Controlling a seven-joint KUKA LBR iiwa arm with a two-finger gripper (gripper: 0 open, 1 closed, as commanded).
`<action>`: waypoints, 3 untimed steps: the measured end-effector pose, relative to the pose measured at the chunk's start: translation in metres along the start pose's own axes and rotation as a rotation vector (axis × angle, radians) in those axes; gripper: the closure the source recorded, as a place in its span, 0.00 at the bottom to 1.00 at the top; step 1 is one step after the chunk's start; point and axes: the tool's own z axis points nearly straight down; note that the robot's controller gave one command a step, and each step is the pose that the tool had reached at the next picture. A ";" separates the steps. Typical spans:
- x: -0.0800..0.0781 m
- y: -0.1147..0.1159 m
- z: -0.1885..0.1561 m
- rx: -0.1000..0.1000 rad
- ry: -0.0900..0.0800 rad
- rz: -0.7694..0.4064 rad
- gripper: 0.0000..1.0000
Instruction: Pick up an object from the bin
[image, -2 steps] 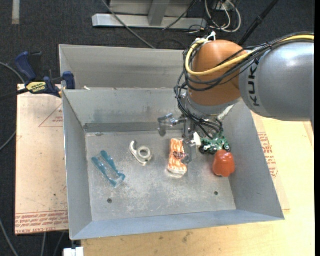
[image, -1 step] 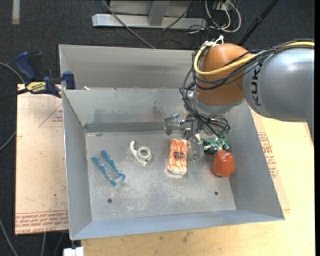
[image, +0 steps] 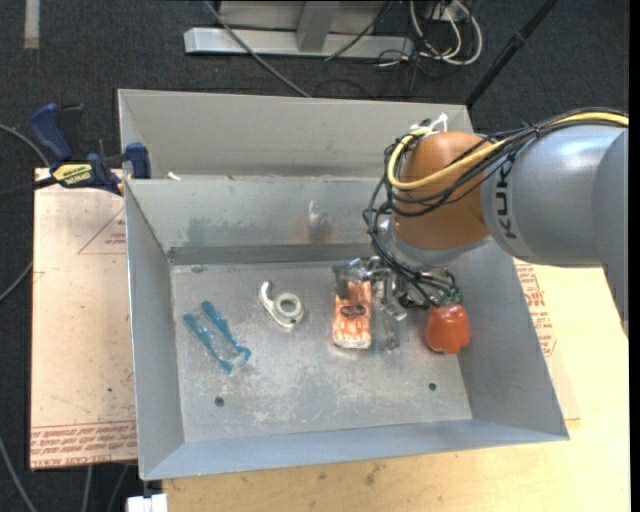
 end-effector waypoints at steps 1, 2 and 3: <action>0.037 -0.124 0.013 -0.020 -0.008 -0.080 1.00; 0.037 -0.124 0.013 -0.020 -0.009 -0.079 1.00; 0.033 -0.130 -0.043 -0.005 0.001 -0.127 1.00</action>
Offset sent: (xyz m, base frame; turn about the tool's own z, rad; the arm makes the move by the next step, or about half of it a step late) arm 0.0000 0.0000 0.0000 0.0000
